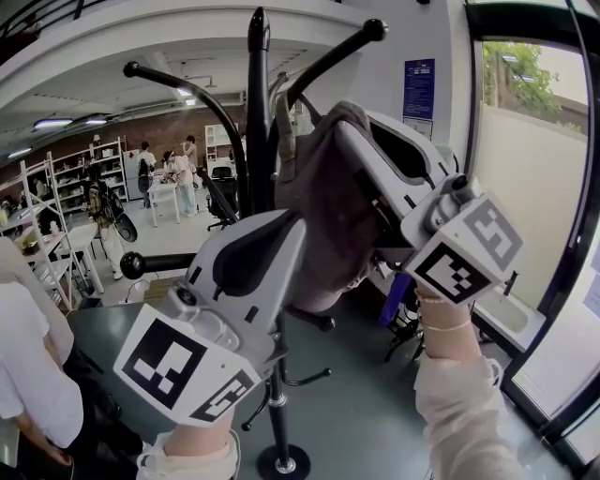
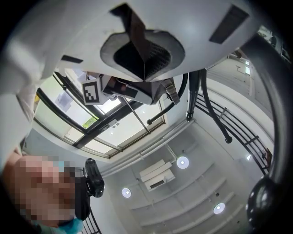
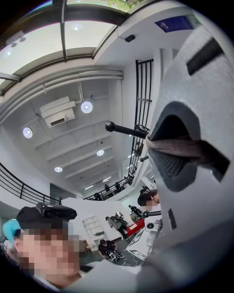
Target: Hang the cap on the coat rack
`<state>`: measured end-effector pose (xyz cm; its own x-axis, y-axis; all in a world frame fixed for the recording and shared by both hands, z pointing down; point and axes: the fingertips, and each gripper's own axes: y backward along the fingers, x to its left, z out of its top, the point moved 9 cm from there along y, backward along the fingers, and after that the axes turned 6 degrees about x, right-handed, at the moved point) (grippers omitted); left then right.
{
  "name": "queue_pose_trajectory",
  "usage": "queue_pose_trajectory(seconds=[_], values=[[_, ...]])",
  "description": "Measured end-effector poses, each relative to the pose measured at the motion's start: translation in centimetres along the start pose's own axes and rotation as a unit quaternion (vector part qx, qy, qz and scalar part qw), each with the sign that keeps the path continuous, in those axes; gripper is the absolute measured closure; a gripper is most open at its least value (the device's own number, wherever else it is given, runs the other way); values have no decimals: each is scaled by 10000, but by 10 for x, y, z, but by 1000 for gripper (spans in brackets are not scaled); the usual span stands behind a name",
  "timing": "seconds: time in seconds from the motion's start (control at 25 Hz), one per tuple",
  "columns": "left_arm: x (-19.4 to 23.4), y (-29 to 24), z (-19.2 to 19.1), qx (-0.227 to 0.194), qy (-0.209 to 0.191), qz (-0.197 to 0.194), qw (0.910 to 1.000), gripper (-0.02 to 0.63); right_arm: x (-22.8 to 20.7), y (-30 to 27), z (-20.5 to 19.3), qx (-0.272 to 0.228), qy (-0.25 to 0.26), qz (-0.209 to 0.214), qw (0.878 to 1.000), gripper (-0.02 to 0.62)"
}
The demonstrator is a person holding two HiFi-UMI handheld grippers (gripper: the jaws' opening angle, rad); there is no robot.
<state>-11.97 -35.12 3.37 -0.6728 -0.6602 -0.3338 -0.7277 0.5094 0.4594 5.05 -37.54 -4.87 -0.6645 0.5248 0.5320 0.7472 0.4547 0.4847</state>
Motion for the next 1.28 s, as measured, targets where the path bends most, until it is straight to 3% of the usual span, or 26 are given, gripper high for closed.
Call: queue_pose_trajectory(seconds=[0.6, 0.84, 1.28], values=[[-19, 9, -32, 136, -30, -25, 9999, 589, 20, 27, -31, -178, -130, -73, 9997, 546], [-27, 16, -30, 189, -68, 2, 9998, 589, 28, 41, -23, -386, -137, -76, 9991, 488], [-42, 35, -38, 365, 90, -22, 9993, 589, 60, 78, -15, -403, -90, -203, 9989, 486]])
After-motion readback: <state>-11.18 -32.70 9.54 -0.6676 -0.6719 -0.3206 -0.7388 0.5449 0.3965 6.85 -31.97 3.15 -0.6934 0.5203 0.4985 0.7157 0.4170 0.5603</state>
